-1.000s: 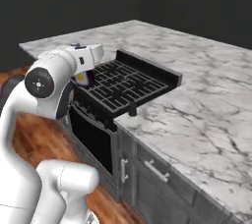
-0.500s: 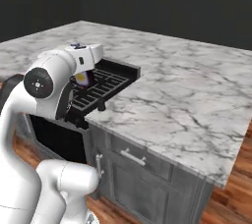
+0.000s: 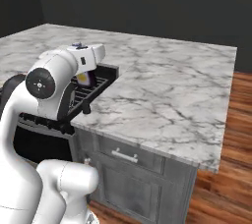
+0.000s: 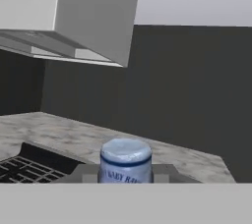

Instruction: Take 2 condiments from the cabinet and move them on the counter near the stove.Make sure the condiments are lined up with each other, next to each other.

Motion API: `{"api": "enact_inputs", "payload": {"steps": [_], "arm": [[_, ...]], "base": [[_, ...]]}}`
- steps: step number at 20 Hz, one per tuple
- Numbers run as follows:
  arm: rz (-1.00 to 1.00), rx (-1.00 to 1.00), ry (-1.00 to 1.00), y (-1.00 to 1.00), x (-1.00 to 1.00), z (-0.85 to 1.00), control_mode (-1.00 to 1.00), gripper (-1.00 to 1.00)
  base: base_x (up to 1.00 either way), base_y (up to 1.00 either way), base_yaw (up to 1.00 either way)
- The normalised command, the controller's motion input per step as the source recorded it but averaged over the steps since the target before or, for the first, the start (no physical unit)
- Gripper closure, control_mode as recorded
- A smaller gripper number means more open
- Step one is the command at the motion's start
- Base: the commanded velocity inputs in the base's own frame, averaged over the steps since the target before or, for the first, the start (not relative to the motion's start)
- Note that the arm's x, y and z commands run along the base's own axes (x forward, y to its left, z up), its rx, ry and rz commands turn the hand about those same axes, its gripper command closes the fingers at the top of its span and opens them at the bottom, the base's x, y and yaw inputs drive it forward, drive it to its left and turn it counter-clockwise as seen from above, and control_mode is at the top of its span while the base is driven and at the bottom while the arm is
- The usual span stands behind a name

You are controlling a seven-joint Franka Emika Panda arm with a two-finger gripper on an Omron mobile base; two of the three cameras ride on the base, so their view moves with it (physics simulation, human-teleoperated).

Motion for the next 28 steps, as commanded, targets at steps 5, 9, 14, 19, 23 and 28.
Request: {"api": "enact_inputs", "payload": {"steps": [5,9,14,19,23,28], "arm": [[0.00,0.00,0.00,0.00,0.00,0.00,1.00,1.00],[0.00,0.00,0.00,0.00,0.00,0.00,1.00,1.00],[0.00,0.00,0.00,0.00,0.00,0.00,1.00,1.00],[0.00,0.00,0.00,0.00,0.00,0.00,1.00,1.00],[0.00,0.00,0.00,0.00,0.00,0.00,1.00,1.00],[0.00,0.00,0.00,0.00,0.00,0.00,1.00,1.00]], "base": [[0.12,0.58,-0.29],[0.00,0.52,-0.29],[0.00,0.52,-0.29],[0.01,0.56,-0.25],[0.00,0.59,-0.19],[0.00,0.53,-0.13]]}}
